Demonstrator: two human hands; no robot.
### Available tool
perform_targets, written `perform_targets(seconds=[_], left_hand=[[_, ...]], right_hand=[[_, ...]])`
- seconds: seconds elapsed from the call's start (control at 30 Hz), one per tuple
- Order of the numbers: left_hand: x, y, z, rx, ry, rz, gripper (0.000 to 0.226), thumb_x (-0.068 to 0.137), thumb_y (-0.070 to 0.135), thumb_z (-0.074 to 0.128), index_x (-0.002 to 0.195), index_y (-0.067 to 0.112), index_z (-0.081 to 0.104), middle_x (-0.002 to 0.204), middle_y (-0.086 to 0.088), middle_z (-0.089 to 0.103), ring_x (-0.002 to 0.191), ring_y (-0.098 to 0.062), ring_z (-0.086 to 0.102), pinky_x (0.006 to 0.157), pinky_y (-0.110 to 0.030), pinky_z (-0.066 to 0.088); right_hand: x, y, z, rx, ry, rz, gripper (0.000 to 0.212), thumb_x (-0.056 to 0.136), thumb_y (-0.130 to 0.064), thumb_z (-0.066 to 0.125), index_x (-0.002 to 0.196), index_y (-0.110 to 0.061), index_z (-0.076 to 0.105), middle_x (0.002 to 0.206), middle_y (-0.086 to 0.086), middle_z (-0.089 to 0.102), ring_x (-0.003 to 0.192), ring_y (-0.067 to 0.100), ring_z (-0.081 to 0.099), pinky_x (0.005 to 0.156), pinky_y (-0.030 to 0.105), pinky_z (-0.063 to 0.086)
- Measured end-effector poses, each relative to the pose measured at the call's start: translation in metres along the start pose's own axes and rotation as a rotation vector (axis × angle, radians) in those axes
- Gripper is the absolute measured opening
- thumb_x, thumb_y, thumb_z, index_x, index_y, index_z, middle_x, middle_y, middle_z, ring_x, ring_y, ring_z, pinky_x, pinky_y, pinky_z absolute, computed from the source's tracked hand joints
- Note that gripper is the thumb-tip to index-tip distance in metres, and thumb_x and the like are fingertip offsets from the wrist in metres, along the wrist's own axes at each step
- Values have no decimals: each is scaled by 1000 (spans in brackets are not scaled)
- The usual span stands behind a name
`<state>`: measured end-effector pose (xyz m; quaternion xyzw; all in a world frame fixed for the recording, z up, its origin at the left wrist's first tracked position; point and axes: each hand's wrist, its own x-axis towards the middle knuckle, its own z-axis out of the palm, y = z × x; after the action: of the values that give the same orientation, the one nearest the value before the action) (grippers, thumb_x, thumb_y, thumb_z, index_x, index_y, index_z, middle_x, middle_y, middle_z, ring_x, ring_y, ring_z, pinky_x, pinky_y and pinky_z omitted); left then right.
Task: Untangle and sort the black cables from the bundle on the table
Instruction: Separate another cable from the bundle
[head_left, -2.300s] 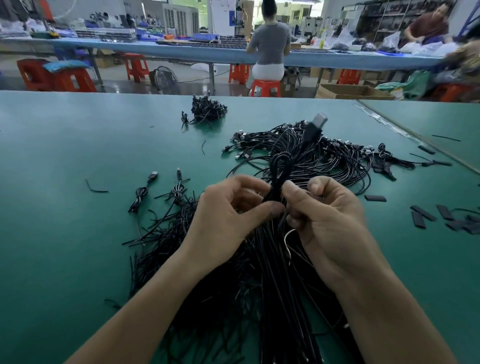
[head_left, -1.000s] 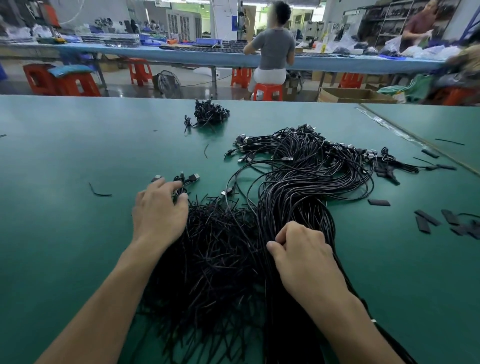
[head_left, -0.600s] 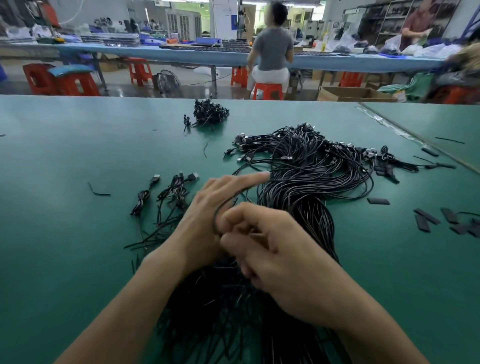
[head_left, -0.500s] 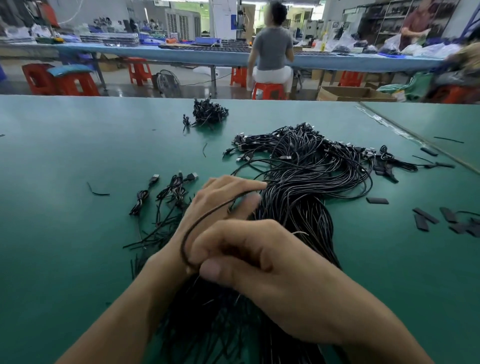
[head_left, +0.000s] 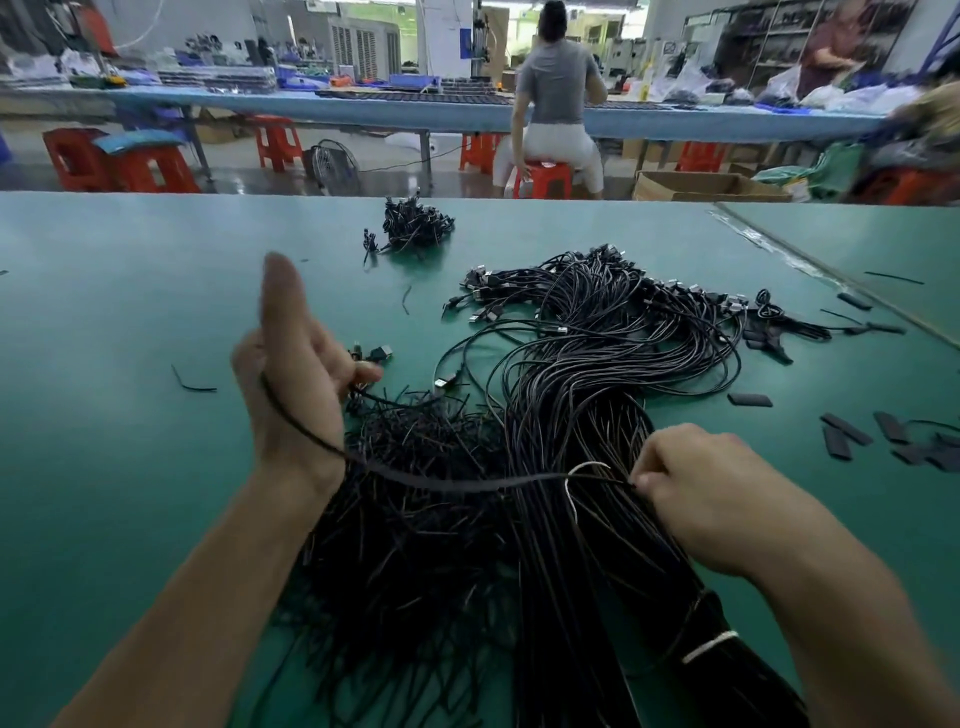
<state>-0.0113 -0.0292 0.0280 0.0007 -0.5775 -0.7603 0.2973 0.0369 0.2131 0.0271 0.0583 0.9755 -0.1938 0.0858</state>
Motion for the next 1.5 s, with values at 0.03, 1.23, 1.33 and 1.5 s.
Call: perform_targets(seconds=[0.03,1.23,1.33,1.5], left_hand=[[-4,1,1,162,-44,189,58,93,55,50,47,21,38,41,4,28,39,-14,28,52,-30,42],[-15,-4,4,573,-718,-3,44,102,55,30,87,33,64,51,11,39,45,-4,34,44,-17,32],[-12,-6,4,607,-696,-16,34,107,27,39,92,30,70,53,11,51,47,-1,45,48,-14,40],[-16,11,6,291,-844,-345,39,105,25,45,74,21,67,49,10,33,40,-6,24,37,-17,23]], right_hand=[[-1,-4,0,10,22,-36,15,99,-25,49,97,-25,64,102,2,64,92,21,61,86,38,52],[0,-20,-2,753,385,-177,27,100,-24,52,82,-28,72,90,12,72,90,31,63,86,41,52],[2,-18,1,724,351,-210,25,100,-24,55,84,-30,73,77,7,70,74,30,59,71,35,53],[4,-20,-1,949,375,-335,18,98,-22,59,95,-27,76,55,-24,56,51,-4,47,49,7,36]])
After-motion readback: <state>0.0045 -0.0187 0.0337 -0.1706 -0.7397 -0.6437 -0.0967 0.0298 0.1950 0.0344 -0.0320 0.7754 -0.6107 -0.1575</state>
